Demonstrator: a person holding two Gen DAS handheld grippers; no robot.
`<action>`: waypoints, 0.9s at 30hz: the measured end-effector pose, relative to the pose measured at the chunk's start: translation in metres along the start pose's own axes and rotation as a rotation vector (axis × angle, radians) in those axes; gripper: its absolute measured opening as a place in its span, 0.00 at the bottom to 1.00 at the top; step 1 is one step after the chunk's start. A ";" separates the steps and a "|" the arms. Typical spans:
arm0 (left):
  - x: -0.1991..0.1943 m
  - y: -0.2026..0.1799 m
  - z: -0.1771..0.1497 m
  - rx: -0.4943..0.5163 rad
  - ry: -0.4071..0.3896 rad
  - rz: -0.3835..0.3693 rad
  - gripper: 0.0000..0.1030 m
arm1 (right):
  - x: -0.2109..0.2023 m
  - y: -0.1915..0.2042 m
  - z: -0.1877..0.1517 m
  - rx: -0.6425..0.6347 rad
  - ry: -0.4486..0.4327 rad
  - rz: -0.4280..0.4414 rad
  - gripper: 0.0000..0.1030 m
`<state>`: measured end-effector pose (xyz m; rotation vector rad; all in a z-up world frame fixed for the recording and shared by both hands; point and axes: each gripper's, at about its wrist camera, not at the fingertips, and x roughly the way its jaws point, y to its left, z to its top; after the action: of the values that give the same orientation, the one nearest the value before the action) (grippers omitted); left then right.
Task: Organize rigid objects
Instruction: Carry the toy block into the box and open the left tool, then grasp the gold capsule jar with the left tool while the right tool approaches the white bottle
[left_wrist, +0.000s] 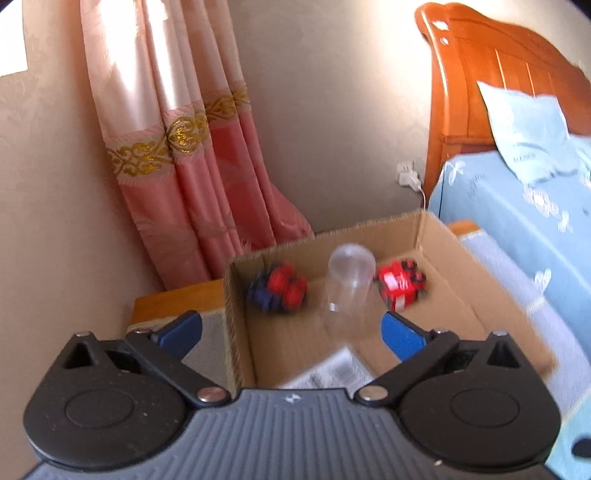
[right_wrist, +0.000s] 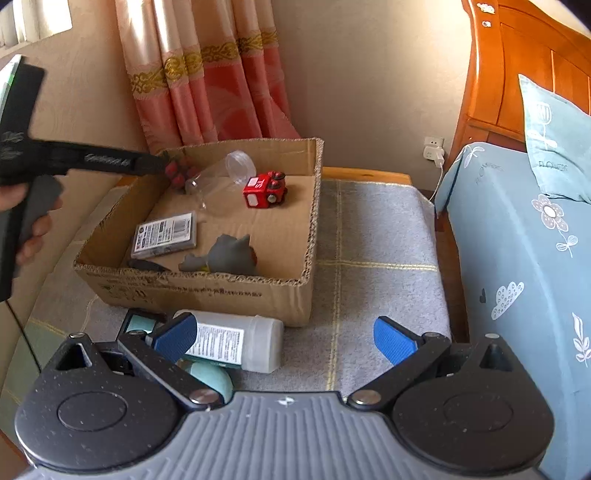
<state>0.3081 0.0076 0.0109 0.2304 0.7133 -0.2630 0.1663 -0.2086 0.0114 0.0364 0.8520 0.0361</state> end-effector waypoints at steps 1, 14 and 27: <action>-0.005 -0.002 -0.004 0.016 0.009 0.007 0.99 | 0.000 0.002 -0.001 0.002 0.004 0.004 1.00; -0.072 -0.023 -0.083 -0.003 0.054 -0.034 0.99 | -0.004 0.003 -0.033 0.027 0.014 0.007 1.00; -0.067 -0.074 -0.143 -0.030 0.149 -0.194 0.99 | 0.007 -0.006 -0.060 0.061 0.027 0.000 1.00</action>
<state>0.1493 -0.0089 -0.0577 0.1527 0.8882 -0.4229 0.1261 -0.2134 -0.0341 0.0935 0.8795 0.0103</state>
